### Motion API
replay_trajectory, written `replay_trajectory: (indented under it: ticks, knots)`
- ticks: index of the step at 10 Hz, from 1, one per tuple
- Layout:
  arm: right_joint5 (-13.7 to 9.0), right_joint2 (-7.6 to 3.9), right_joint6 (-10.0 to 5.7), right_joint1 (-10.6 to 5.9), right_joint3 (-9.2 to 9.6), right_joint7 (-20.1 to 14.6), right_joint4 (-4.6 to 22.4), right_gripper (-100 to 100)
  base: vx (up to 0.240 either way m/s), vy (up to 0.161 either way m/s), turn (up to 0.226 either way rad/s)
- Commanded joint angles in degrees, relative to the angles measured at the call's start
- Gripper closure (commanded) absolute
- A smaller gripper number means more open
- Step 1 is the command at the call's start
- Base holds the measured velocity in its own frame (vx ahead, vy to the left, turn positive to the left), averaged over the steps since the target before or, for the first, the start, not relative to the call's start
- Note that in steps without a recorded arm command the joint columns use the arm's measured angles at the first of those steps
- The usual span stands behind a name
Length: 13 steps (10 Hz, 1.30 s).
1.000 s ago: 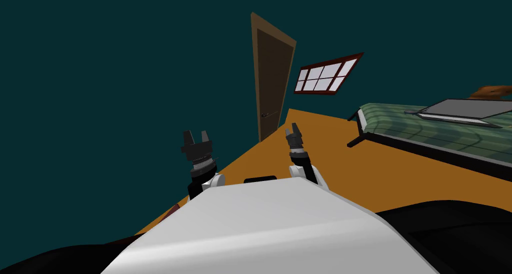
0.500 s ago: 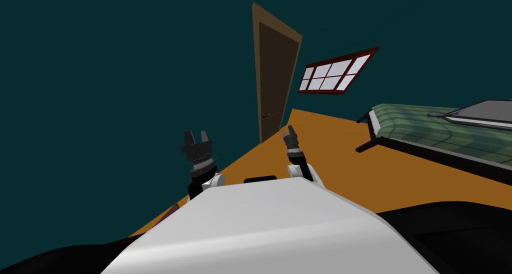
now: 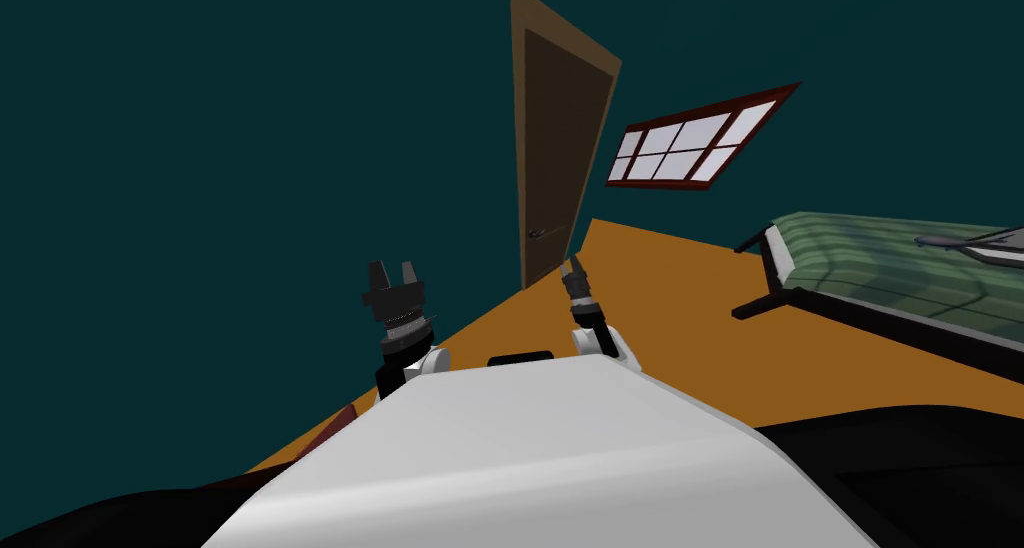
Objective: Pull the door open
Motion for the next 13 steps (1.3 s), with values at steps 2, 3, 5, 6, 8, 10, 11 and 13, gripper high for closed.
replay_trajectory:
  ticks: [2, 3, 5, 6, 8, 10, 11, 13]
  knots:
    - [-0.7, -0.99, -0.84, -1.4, 0.26, -0.4, 3.5, -100, 0.089, -0.074, 0.089]
    - [-0.9, -1.35, -1.11, -2.0, 0.4, -0.5, 4.9, -100, 0.098, -0.063, 0.094]
    - [-1.4, -2.07, -1.64, -3.21, 0.69, -0.8, 7.7, -100, 0.091, -0.066, 0.088]
    - [-1.7, -2.43, -1.9, -3.82, 0.83, -0.9, 9.1, -100, 0.079, -0.077, 0.089]
    - [-2.2, -3.17, -2.46, -5.08, 1.13, -1.2, 12.1, -100, 0.086, -0.08, 0.095]
    - [-2.8, -3.92, -3.02, -6.37, 1.43, -1.5, 15.0, -100, 0.099, -0.079, 0.108]
    - [-3.0, -4.29, -3.3, -7.01, 1.59, -1.6, 16.5, -100, 0.087, -0.087, 0.107]
    - [-3.6, -5.05, -3.88, -8.33, 1.9, -1.9, 19.5, -100, 0.078, -0.08, 0.1]
